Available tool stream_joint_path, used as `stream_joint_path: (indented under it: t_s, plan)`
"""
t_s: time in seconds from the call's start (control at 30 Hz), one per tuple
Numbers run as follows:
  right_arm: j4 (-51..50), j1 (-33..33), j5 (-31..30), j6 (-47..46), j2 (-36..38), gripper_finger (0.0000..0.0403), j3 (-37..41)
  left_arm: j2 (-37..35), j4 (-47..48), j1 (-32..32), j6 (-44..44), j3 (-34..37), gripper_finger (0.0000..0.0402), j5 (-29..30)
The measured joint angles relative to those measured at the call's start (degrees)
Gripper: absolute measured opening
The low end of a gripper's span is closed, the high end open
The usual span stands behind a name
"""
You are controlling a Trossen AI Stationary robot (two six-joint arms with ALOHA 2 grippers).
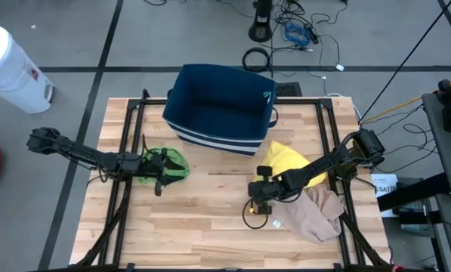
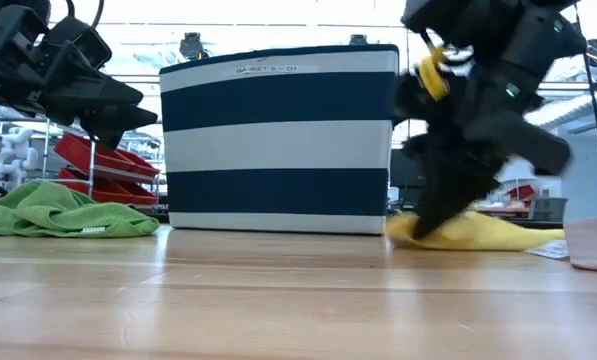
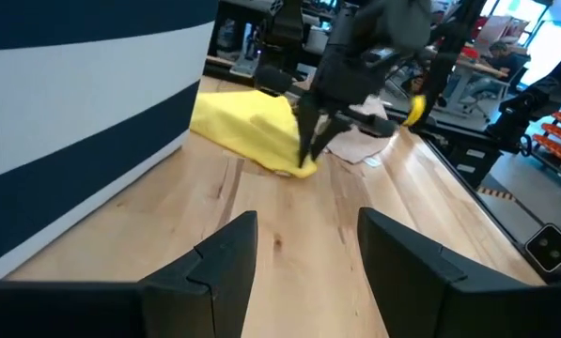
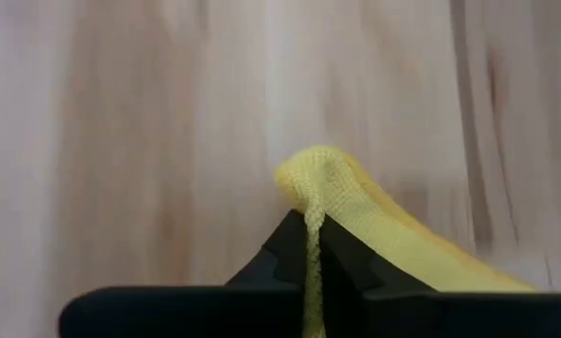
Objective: Fold towel
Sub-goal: Fold the yellow towel
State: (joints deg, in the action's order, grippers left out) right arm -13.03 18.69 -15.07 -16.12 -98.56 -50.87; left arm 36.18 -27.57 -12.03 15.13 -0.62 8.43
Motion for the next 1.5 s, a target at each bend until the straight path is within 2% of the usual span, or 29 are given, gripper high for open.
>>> stream_joint_path:
  t_s: [0.1,0.33,0.57,0.73,1.0,1.17,1.33,1.5]
  plan:
    - [8.4,0.0,0.3,3.1,0.1,0.0002,-0.5,0.0,-0.5,0.0,-0.9,0.0,0.0192,-0.1]
    - [17.9,-1.5,0.8,9.3,0.1,0.0001,-6.5,0.1,-5.9,-1.3,-6.8,0.0,0.0192,-0.5]
    - [22.1,-3.8,8.1,14.7,0.1,0.0001,-12.9,3.2,-14.1,-3.1,-11.6,0.0,0.0192,-0.5]
    - [22.3,-5.5,9.7,15.8,0.1,0.0000,-14.8,9.0,-18.9,-3.8,-14.0,-1.7,0.0192,-0.4]
    - [29.8,-8.2,15.3,15.2,-4.0,0.0000,-15.3,24.6,-19.4,-4.1,-19.0,-11.6,0.0192,-0.1]
    - [29.9,-8.2,15.4,15.1,-4.5,0.0000,-15.3,33.2,-19.2,-4.1,-21.0,-16.4,0.0192,0.8]
    - [29.5,-8.0,15.5,15.1,-4.3,0.0000,-15.3,38.3,-19.5,-4.1,-23.0,-19.8,0.0192,0.7]
    - [27.3,-7.9,16.0,14.9,-4.0,0.0000,-15.3,39.2,-18.8,-4.1,-23.7,-21.8,0.0192,-1.4]
